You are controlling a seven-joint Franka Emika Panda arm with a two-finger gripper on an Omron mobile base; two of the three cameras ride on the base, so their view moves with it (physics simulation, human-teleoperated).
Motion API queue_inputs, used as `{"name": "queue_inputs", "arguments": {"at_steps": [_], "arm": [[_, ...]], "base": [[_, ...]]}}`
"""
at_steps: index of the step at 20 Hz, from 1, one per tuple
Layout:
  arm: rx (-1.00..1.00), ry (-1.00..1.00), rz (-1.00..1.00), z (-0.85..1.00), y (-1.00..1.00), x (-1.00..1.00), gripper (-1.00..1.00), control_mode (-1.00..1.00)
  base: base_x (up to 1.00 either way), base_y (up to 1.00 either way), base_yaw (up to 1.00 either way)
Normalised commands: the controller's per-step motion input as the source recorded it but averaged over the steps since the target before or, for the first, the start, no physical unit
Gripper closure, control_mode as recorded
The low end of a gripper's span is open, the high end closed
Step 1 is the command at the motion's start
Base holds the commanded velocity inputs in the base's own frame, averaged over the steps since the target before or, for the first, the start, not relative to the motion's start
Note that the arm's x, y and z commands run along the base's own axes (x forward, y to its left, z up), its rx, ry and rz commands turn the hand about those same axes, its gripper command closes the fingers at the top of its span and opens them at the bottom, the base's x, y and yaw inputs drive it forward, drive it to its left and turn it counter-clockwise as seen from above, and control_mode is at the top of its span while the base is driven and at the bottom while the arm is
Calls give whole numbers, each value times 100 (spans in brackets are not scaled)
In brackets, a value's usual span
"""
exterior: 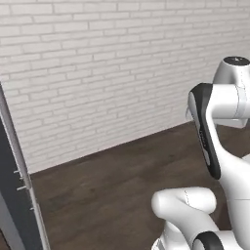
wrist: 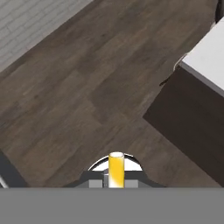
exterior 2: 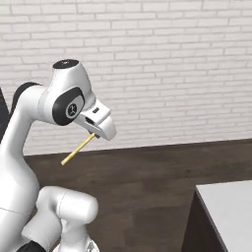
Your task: Take a straw from the drawer in front and place it inside the glass cup on the dining counter.
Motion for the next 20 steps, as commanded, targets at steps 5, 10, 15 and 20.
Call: {"name": "queue_inputs", "arguments": {"at_steps": [5, 10, 15, 20], "arm": [[0, 0, 0, 0, 0, 0, 100, 100], [0, 0, 0, 0, 0, 0, 100, 100], [0, 0, 0, 0, 0, 0, 100, 100], [0, 0, 0, 0, 0, 0, 100, 100]], "base": [[100, 9, -29], [100, 13, -35], [100, 9, -42], [96, 4, -53]]}}
